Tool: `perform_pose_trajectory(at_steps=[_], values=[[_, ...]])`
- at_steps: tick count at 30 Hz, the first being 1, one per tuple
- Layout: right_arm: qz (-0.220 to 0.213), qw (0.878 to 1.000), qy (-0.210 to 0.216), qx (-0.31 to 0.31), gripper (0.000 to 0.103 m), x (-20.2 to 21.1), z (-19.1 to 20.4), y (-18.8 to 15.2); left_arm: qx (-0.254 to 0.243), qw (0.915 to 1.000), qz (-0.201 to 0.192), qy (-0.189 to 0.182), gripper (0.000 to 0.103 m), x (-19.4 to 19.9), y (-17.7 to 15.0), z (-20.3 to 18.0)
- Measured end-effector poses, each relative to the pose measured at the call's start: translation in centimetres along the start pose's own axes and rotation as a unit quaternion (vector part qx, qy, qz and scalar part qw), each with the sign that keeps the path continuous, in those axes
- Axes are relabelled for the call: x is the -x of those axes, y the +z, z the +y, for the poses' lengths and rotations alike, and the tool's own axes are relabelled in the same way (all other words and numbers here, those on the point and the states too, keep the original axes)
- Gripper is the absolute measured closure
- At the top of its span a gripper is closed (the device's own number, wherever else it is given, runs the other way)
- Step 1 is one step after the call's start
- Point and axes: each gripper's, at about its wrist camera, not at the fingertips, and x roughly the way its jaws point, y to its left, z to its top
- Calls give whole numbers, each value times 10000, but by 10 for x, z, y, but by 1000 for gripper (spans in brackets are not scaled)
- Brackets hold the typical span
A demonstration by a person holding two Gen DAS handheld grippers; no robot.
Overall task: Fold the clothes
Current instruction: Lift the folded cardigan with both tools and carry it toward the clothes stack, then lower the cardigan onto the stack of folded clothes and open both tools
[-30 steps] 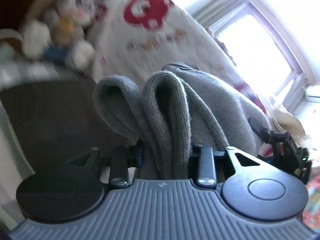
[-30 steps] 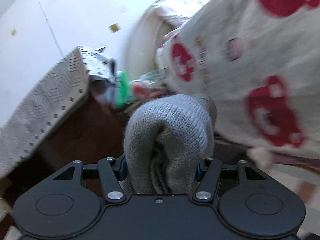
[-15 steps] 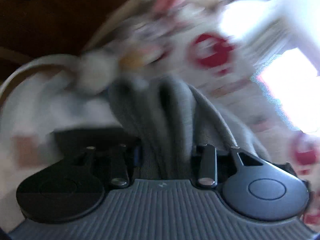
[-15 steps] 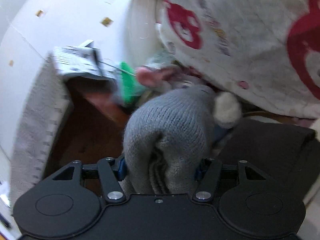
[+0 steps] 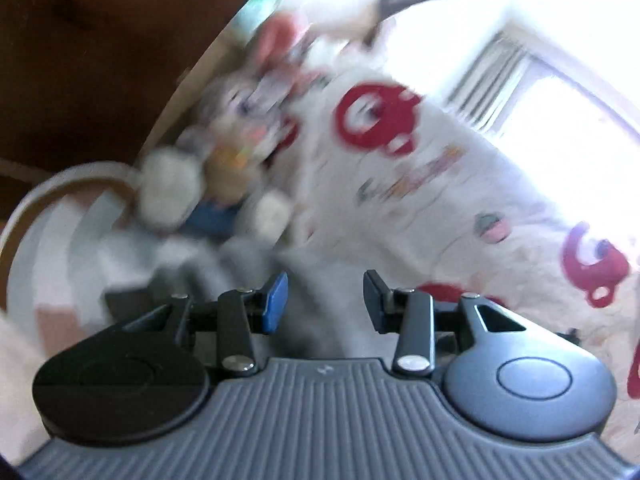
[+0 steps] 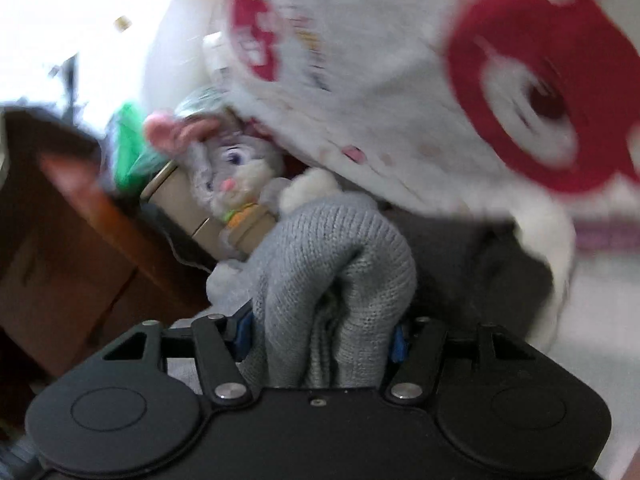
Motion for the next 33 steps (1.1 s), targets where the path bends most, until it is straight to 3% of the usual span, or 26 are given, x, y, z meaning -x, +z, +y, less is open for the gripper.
perform_pose_trajectory(at_steps=[2, 4, 6, 8, 10, 16, 17, 20, 22, 26, 28, 31, 33], values=[[36, 9994, -207, 279, 32, -2, 11, 4, -446, 9989, 164, -46, 58, -7, -3, -16], [72, 9976, -413, 558, 28, -3, 22, 8, -768, 9941, 768, 81, 60, -26, -15, -24], [67, 9951, -599, 787, 25, -2, 30, 10, -1030, 9853, 1257, 525, 57, -44, -31, -29], [-26, 9932, -739, 904, 24, 7, 34, 8, -797, 9817, 1551, 763, 57, -54, -38, -25], [-119, 9908, -880, 1020, 24, 15, 38, 6, -368, 9844, 1573, 696, 57, -54, -33, -17], [-398, 9813, -1298, 1368, 25, 41, 49, 0, -292, 9857, 1551, 585, 57, -49, -28, -13], [-399, 9780, -1283, 1596, 31, 46, 52, -3, -346, 9861, 1529, 547, 57, -49, -28, -14], [-277, 9601, -1152, 2534, 63, 65, 64, -18, -578, 9889, 1330, 313, 60, -39, -22, -26], [-111, 9512, -1149, 2861, 74, 75, 62, -28, -805, 9907, 1089, 118, 60, -30, -17, -38], [62, 9350, -1216, 3331, 74, 89, 56, -48, -1496, 9866, 643, -126, 57, -24, -14, -62], [53, 9307, -1226, 3447, 74, 92, 52, -51, -1760, 9820, 682, 61, 58, -31, -19, -66], [43, 9325, -1370, 3341, 71, 82, 47, -43, -1599, 9792, 1083, 618, 58, -49, -26, -54], [40, 9369, -1414, 3197, 66, 72, 43, -35, -1198, 9774, 1537, 817, 58, -57, -29, -39]])
